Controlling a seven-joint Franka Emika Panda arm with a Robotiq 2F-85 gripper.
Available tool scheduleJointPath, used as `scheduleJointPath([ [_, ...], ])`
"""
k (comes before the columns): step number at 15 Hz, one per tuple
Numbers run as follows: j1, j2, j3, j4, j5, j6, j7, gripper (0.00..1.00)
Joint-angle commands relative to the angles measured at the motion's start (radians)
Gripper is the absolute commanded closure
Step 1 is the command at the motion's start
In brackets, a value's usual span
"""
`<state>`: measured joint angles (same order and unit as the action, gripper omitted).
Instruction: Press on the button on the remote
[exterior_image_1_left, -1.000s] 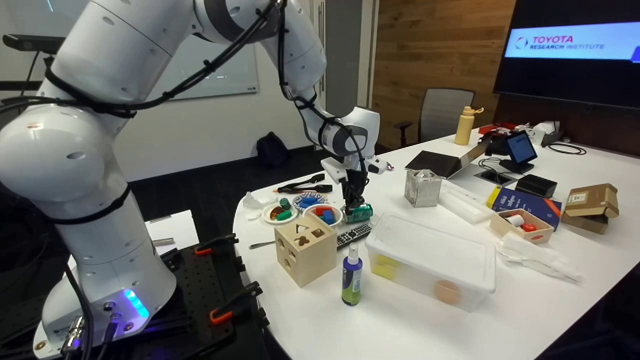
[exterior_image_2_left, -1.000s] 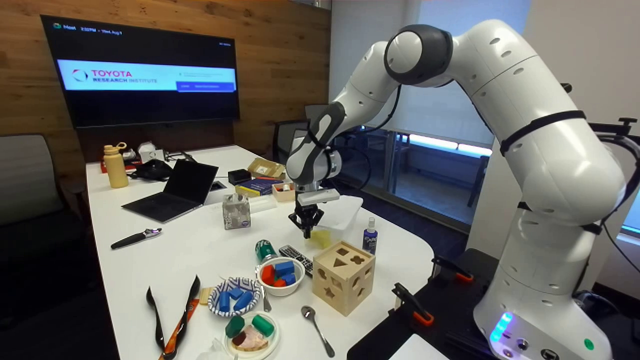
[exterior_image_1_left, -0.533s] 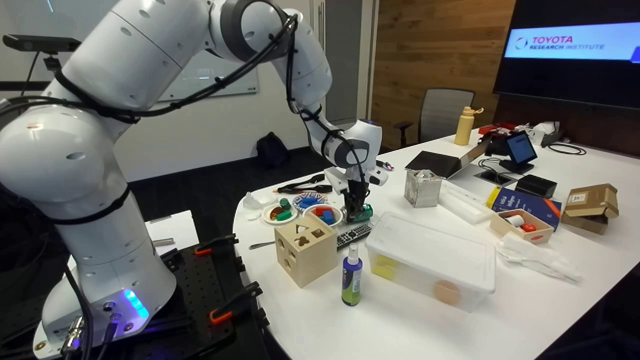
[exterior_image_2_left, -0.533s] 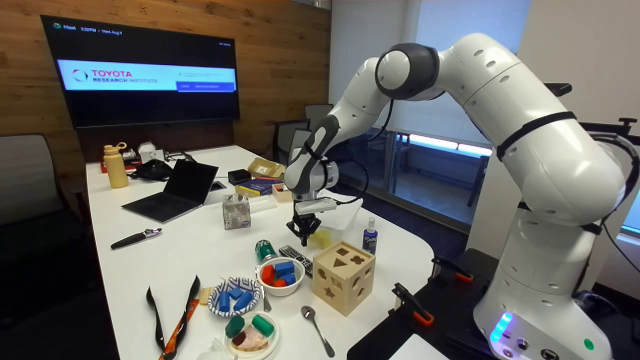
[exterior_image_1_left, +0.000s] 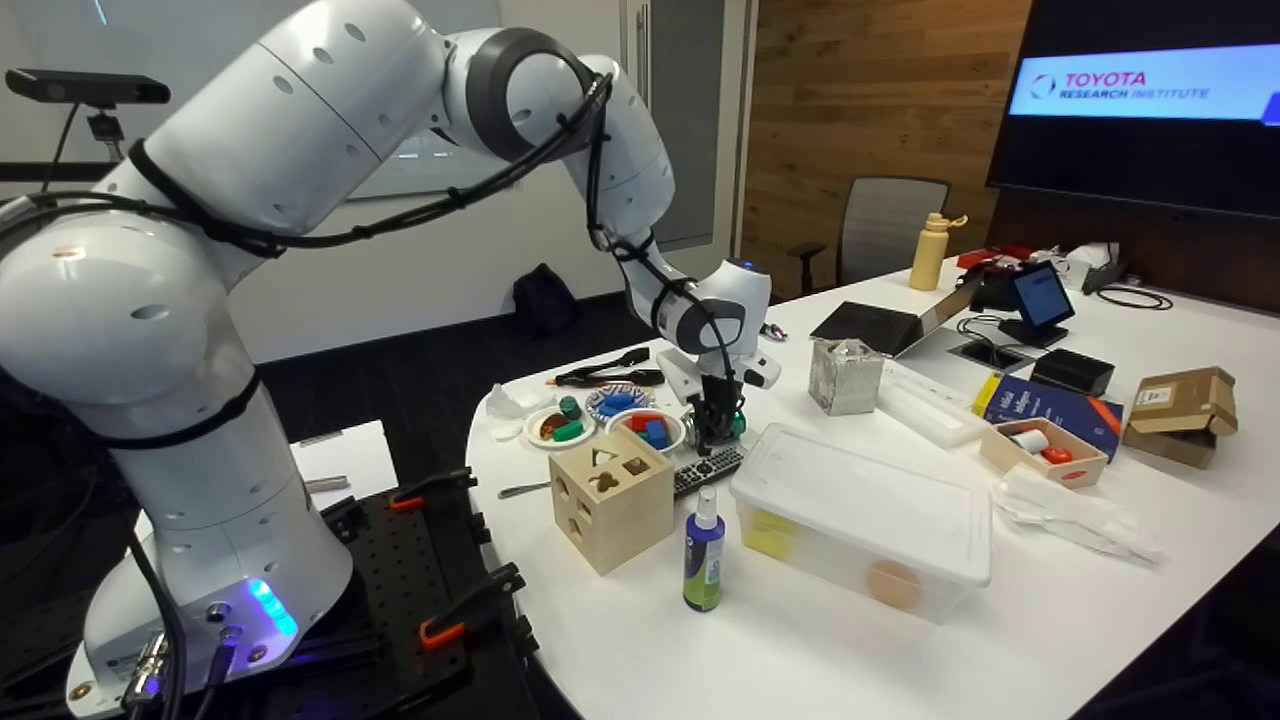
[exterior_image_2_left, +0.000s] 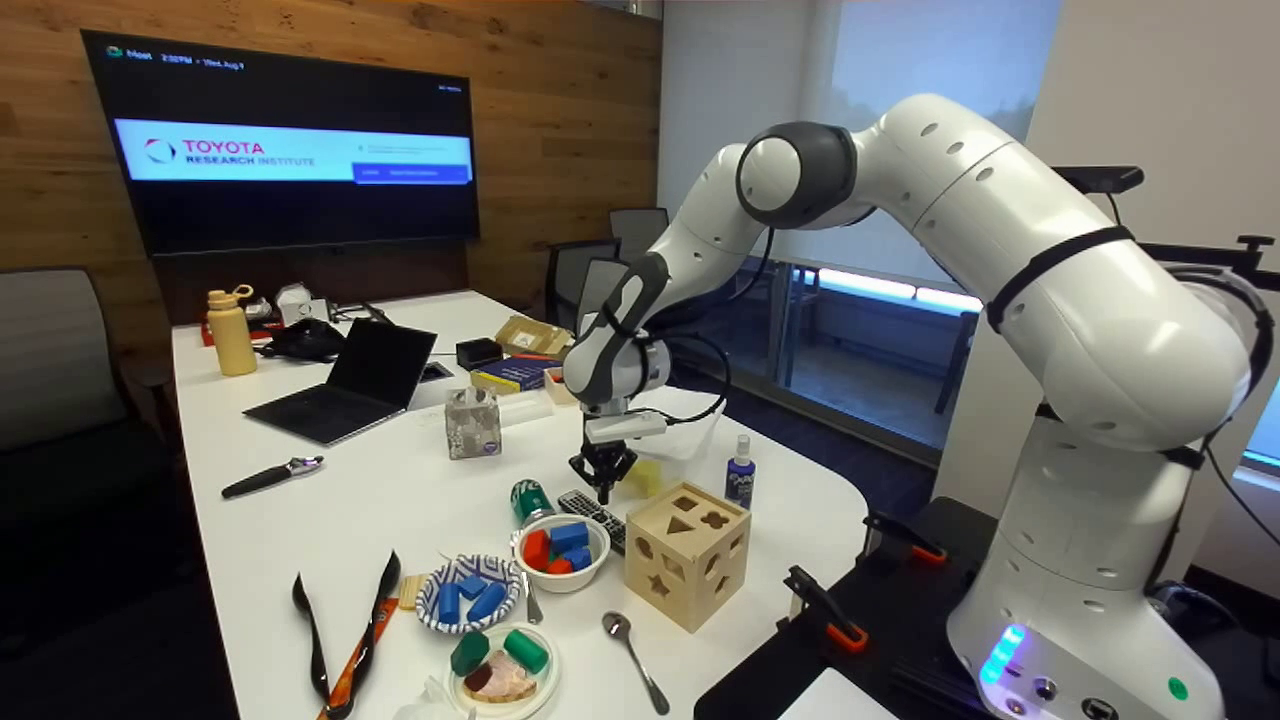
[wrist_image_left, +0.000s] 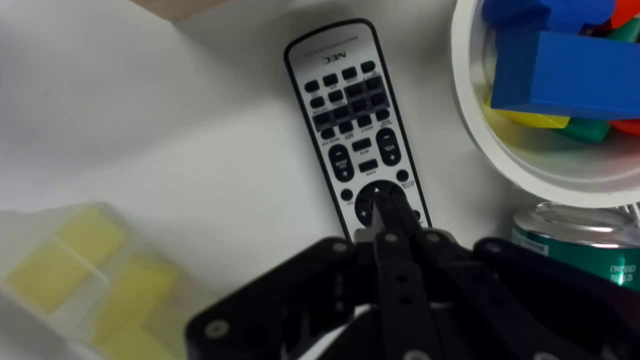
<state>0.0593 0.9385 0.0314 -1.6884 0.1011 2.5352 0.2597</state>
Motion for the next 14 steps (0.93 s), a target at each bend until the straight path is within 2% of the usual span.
scheduleJointPath([
  [1, -0.011, 0.047, 0.014, 0.07, 0.025, -0.038, -0.033, 1.0],
  [14, -0.011, 0.142, 0.016, 0.162, 0.026, -0.096, -0.03, 1.0],
])
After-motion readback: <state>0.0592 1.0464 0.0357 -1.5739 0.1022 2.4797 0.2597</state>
